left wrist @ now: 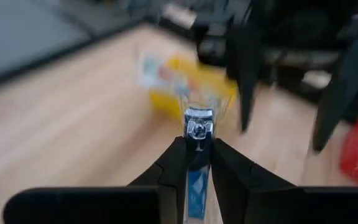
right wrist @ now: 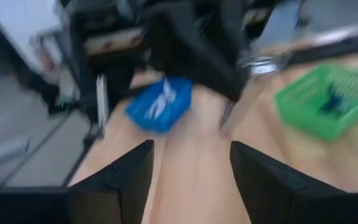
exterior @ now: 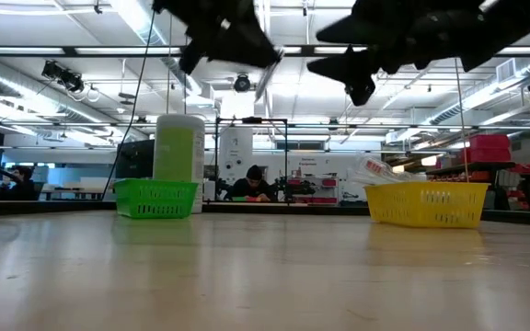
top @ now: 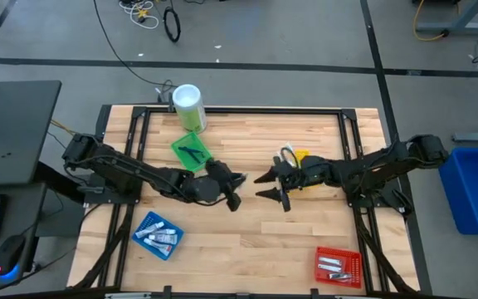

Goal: Pick & Place Travel size toiletries
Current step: Put the nail cutter into the red bin

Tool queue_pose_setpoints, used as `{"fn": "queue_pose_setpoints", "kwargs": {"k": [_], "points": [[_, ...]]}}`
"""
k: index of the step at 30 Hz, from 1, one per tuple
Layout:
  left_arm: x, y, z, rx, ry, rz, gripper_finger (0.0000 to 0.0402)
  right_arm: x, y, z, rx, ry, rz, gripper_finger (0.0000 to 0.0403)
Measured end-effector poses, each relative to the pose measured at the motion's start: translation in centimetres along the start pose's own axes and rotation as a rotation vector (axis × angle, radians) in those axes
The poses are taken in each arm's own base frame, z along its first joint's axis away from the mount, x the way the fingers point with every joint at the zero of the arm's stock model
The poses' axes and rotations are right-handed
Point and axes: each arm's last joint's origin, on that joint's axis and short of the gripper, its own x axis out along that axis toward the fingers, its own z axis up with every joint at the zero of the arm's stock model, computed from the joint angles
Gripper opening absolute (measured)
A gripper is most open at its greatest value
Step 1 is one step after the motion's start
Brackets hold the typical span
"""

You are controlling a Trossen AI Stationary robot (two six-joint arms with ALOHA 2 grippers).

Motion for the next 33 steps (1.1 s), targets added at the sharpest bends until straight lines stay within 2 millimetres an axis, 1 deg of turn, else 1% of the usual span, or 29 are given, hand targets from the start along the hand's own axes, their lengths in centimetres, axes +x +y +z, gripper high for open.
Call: {"fn": "queue_pose_setpoints", "kwargs": {"k": [2, 5, 9, 13, 17, 21, 28, 30, 33], "points": [[0.1, -0.4, 0.9, 0.022, -0.082, -0.036, 0.0064, -0.1, 0.1, 0.1, 0.005, -0.086, -0.014, 0.0230], [0.2, -1.1, 2.4, 0.048, -0.172, -0.158, 0.0064, 0.2, 0.1, 0.4, 0.013, -0.176, 0.014, 0.0248], [0.4, -1.1, 3.1, 0.070, -0.203, -0.240, 0.0063, 1.3, -0.2, -0.2, 0.020, -0.184, 0.024, 0.0263], [0.6, -0.9, 3.1, 0.073, -0.194, -0.239, 0.0066, 2.2, -0.2, -0.1, 0.015, -0.206, 0.056, 0.0260], [0.7, -0.9, 3.0, 0.082, -0.187, -0.235, 0.0066, 2.5, -0.1, 0.1, -0.025, -0.210, 0.074, 0.0222], [0.7, -0.9, 2.9, 0.116, -0.178, -0.228, 0.0068, 2.4, -0.1, 0.2, -0.035, -0.223, 0.073, 0.0166], [0.7, -0.8, 2.8, 0.118, -0.170, -0.213, 0.0072, 2.4, -0.3, 0.3, -0.038, -0.231, 0.065, 0.0070], [0.7, -0.8, 2.7, 0.121, -0.165, -0.209, 0.0074, 2.4, -0.3, 0.2, -0.040, -0.228, 0.048, 0.0054], [0.7, -0.7, 2.7, 0.126, -0.162, -0.205, 0.0081, 2.4, -0.4, 0.1, -0.037, -0.218, 0.036, 0.0053]]}}
